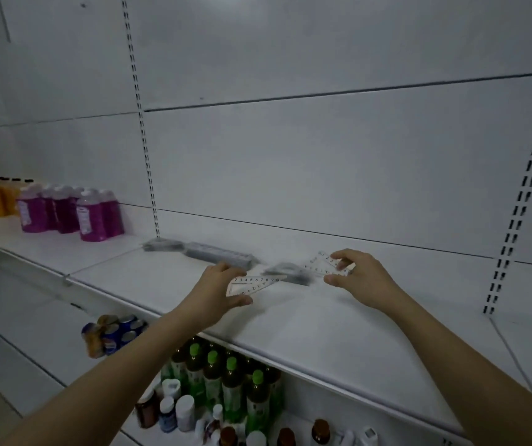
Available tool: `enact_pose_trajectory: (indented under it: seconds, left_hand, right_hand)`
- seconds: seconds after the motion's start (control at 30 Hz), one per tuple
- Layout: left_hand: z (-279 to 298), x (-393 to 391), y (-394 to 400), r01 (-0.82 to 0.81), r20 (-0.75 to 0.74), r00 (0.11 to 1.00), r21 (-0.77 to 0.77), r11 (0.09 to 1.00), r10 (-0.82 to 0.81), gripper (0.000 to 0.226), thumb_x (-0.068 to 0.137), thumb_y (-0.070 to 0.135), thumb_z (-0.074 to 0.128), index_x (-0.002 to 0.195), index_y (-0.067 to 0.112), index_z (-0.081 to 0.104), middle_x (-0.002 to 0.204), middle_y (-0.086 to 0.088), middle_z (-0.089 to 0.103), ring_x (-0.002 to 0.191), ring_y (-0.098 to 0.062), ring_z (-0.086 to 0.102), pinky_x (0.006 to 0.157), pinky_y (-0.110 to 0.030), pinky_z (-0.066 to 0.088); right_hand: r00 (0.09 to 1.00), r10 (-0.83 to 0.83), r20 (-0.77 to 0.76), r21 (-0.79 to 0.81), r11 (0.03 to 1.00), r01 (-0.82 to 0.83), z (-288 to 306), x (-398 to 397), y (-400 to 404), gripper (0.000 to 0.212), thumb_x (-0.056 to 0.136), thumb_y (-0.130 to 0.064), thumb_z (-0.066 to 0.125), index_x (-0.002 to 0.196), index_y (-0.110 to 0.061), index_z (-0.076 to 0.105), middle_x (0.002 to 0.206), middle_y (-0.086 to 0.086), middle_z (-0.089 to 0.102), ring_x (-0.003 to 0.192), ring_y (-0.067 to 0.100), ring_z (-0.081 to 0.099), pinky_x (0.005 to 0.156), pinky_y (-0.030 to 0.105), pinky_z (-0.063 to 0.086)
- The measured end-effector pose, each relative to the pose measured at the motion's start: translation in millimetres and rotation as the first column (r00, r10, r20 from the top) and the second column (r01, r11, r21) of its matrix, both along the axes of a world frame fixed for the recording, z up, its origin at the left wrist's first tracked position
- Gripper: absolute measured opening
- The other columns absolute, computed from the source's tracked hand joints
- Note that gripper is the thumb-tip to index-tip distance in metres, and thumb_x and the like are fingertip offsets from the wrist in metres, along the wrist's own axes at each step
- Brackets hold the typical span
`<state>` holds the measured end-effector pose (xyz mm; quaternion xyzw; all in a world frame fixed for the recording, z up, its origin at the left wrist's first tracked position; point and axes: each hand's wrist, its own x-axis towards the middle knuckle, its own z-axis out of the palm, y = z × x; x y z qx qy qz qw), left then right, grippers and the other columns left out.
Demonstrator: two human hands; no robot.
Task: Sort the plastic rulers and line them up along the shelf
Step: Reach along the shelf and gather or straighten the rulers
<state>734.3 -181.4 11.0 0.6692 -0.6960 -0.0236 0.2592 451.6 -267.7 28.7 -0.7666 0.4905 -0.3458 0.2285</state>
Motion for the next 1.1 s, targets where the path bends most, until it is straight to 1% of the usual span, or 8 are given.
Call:
enact_pose_trajectory:
  seconds: [0.13, 0.27, 0.43, 0.6, 0.7, 0.83, 0.93, 1.1]
  left_hand:
    - [-8.2, 1.5, -41.9, 0.064, 0.016, 0.998, 0.039, 0.997, -0.064, 0.061, 0.08, 0.037, 0.075, 0.134, 0.02, 0.052, 0.134, -0.001, 0.046, 0.126, -0.02, 0.041, 0.104, -0.03, 0.035]
    - [-1.0, 3.0, -84.3, 0.142, 0.038, 0.989, -0.009, 0.99, -0.141, 0.059, 0.077, 0.034, 0.077, 0.13, 0.018, 0.056, 0.126, -0.003, 0.051, 0.118, -0.02, 0.047, 0.099, -0.028, 0.038]
    - [13.1, 28.0, -126.7, 0.206, 0.075, 0.976, -0.036, 0.978, -0.202, 0.059, 0.08, 0.033, 0.075, 0.133, 0.021, 0.053, 0.132, -0.001, 0.048, 0.121, -0.018, 0.045, 0.1, -0.026, 0.035]
    - [22.9, 106.8, -149.7, 0.225, 0.01, 0.974, -0.028, 0.974, -0.224, 0.057, 0.078, 0.032, 0.076, 0.13, 0.021, 0.054, 0.125, -0.002, 0.053, 0.113, -0.019, 0.05, 0.092, -0.024, 0.037]
    - [25.7, 169.6, -158.7, 0.206, -0.051, 0.977, -0.028, 0.978, -0.207, 0.055, 0.078, 0.031, 0.077, 0.128, 0.021, 0.055, 0.125, -0.001, 0.055, 0.108, -0.018, 0.053, 0.095, -0.03, 0.044]
    - [23.6, 248.6, -169.9, 0.158, -0.101, 0.982, -0.02, 0.987, -0.16, 0.055, 0.078, 0.031, 0.077, 0.127, 0.023, 0.055, 0.125, 0.001, 0.056, 0.106, -0.017, 0.055, 0.094, -0.031, 0.046]
    - [20.4, 303.6, -181.0, 0.121, -0.087, 0.989, 0.013, 0.993, -0.119, 0.057, 0.077, 0.035, 0.078, 0.127, 0.023, 0.056, 0.124, 0.001, 0.057, 0.107, -0.016, 0.055, 0.088, -0.027, 0.047]
    - [12.2, 365.0, -206.7, 0.045, -0.061, 0.997, 0.068, 0.997, -0.041, 0.056, 0.077, 0.034, 0.078, 0.127, 0.023, 0.055, 0.126, -0.001, 0.059, 0.11, -0.018, 0.055, 0.09, -0.028, 0.045]
  right_hand:
    - [0.996, -0.077, 0.035, 0.039, 0.996, 0.075, -7.8, 5.0, -20.6, 0.045, 0.08, -0.031, 0.078, 0.12, -0.022, 0.059, 0.108, -0.004, 0.06, 0.086, 0.01, 0.054, 0.064, 0.016, 0.038]
    - [0.988, -0.147, 0.035, 0.049, 0.988, 0.146, -3.9, 10.4, -34.0, 0.044, 0.079, -0.034, 0.078, 0.118, -0.024, 0.061, 0.106, -0.008, 0.061, 0.086, 0.007, 0.056, 0.066, 0.017, 0.039]
    - [0.978, -0.205, 0.039, 0.04, 0.978, 0.203, 2.3, 37.3, -42.7, 0.039, 0.079, -0.035, 0.078, 0.114, -0.028, 0.063, 0.105, -0.008, 0.062, 0.086, 0.001, 0.056, 0.07, 0.017, 0.04]
    - [0.974, -0.223, 0.024, 0.035, 0.974, 0.222, 5.5, 112.4, -55.2, 0.042, 0.079, -0.036, 0.077, 0.117, -0.026, 0.062, 0.105, -0.009, 0.063, 0.089, 0.006, 0.059, 0.077, 0.022, 0.042]
    - [0.979, -0.205, 0.01, 0.037, 0.978, 0.205, 6.4, 170.3, -66.4, 0.043, 0.079, -0.036, 0.077, 0.117, -0.026, 0.06, 0.107, -0.008, 0.062, 0.087, 0.007, 0.06, 0.074, 0.021, 0.044]
    - [0.983, -0.181, 0.026, 0.008, 0.983, 0.181, 3.4, 240.9, -77.6, 0.04, 0.08, -0.035, 0.076, 0.116, -0.026, 0.06, 0.107, -0.008, 0.062, 0.087, 0.004, 0.058, 0.07, 0.017, 0.041]
    - [0.986, -0.168, -0.009, 0.025, 0.985, 0.169, 1.5, 290.5, -87.3, 0.042, 0.081, -0.035, 0.075, 0.119, -0.027, 0.059, 0.106, -0.01, 0.06, 0.088, 0.002, 0.057, 0.071, 0.017, 0.04]
    - [0.983, -0.159, -0.086, -0.01, 0.987, 0.159, 6.9, 344.5, -104.4, 0.042, 0.082, -0.039, 0.074, 0.119, -0.028, 0.06, 0.107, -0.012, 0.06, 0.088, -0.003, 0.053, 0.07, 0.008, 0.036]
